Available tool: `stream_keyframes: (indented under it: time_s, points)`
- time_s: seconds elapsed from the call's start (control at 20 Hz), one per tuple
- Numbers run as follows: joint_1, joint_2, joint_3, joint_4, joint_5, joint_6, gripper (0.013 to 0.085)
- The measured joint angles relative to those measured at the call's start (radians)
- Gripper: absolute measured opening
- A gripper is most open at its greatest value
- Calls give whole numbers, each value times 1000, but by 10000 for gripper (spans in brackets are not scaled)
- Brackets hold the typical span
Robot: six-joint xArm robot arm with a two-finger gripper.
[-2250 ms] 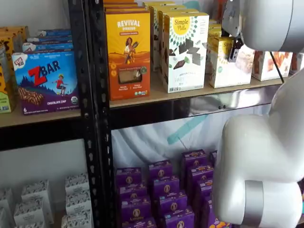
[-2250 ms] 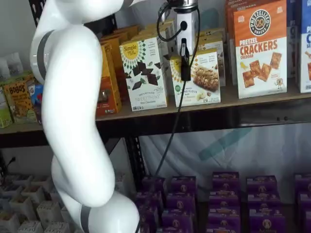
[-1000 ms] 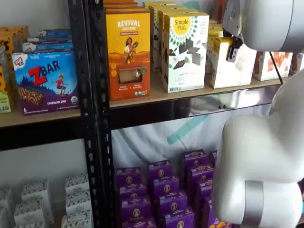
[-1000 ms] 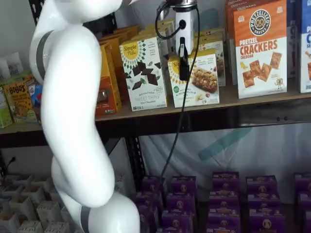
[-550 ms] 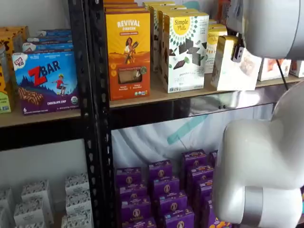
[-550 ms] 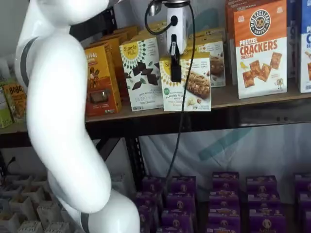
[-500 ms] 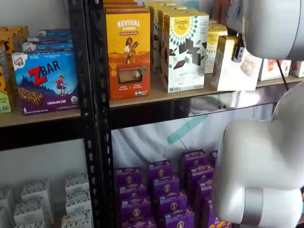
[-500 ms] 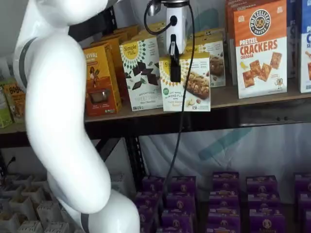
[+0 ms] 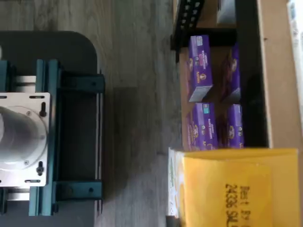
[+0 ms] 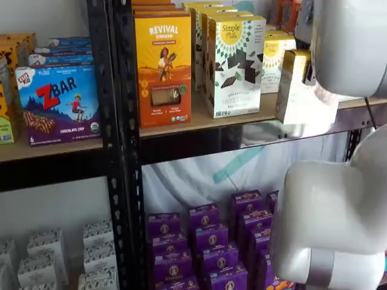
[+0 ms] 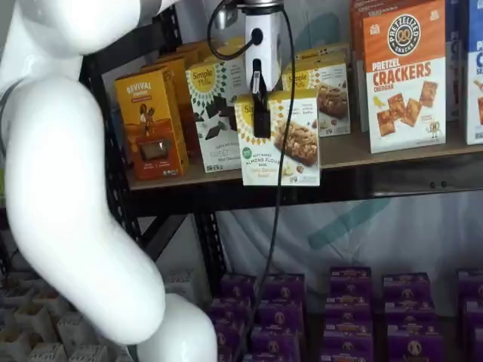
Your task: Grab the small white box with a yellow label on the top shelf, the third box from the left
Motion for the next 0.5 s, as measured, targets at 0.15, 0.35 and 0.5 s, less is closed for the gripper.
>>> stream_keyframes:
  time_s: [0.15,0.35,0.5]
  points:
    - [-8,-36,30,0,6,-7,370]
    - [-16,-63,50,1,20,-13,370]
    - [-20,-81,62,0,29,-17,370]
